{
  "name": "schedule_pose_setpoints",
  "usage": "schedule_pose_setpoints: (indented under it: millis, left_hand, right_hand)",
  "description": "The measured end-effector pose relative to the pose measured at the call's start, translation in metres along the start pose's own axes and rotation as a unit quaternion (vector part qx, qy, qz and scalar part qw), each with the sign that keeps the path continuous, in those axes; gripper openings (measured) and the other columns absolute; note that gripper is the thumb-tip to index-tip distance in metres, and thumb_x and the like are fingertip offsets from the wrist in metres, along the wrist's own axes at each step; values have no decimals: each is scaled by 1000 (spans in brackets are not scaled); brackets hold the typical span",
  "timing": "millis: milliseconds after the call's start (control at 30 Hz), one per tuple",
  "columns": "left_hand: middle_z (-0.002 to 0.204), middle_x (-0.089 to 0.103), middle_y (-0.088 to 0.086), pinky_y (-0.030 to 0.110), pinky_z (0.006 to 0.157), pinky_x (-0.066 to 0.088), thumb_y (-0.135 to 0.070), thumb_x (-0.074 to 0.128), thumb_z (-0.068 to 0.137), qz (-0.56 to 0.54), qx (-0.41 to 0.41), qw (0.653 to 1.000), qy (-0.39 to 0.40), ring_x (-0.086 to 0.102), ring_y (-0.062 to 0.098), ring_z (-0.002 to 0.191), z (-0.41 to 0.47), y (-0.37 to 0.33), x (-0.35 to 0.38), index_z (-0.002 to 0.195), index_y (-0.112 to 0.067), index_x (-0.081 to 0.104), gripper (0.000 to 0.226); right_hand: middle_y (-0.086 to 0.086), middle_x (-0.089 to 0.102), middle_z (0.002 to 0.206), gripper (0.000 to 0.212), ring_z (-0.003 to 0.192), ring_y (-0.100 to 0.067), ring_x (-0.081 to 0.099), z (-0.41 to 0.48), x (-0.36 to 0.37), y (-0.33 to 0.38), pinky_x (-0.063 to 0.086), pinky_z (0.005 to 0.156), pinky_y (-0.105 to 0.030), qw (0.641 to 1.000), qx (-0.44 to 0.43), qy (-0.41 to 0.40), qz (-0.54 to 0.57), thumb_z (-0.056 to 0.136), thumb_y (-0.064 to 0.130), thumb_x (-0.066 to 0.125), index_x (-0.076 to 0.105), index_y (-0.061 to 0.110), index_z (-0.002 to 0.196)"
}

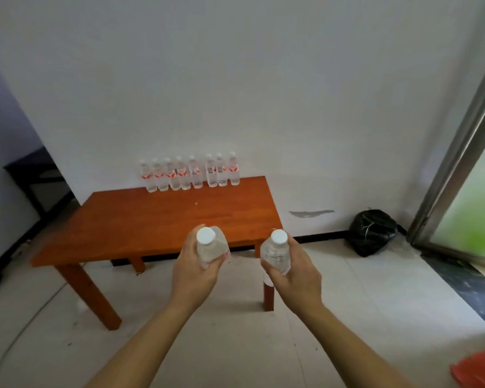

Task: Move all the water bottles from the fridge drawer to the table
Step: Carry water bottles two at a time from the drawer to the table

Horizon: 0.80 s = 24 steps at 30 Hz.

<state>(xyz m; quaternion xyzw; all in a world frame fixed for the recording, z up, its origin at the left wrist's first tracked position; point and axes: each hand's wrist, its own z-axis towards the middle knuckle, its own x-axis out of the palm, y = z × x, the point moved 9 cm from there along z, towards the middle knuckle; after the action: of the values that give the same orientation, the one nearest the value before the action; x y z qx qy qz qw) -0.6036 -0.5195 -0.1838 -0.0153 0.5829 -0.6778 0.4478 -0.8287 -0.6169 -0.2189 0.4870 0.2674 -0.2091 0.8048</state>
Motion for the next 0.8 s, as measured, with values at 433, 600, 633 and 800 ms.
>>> schedule_pose_setpoints:
  millis: [433,600,633,800]
  left_hand:
    - [136,53,-9,40,107,45,-24,83,76,43,-43,996,-70,48,14,130,221,146,-36,143,-28,39,81]
    - [134,56,-5,46,105,48,-24,83,77,66,-53,992,-94,52,18,128,342,185,-45,141,-26,41,77]
    - [134,56,-4,45,105,48,-23,83,77,67,-56,991,-101,52,18,128,363,193,-51,141,-26,41,77]
    - [131,58,-2,36,100,49,-19,82,77,83,-69,984,-139,54,16,122,452,234,-96,140,-20,42,74]
  right_hand:
    - [18,55,138,73,126,-7,54,210,221,54,48,99,-35,996,-32,58,59,83,59,69,34,41,144]
    - [18,53,142,73,129,-7,52,326,313,78,48,99,-36,992,-52,88,73,83,59,68,34,41,146]
    - [17,53,142,74,129,-8,52,348,330,87,48,99,-37,991,-60,95,71,84,59,67,34,40,146]
    - [12,57,139,77,123,-13,58,446,410,142,55,93,-43,985,-95,133,59,83,63,64,30,39,147]
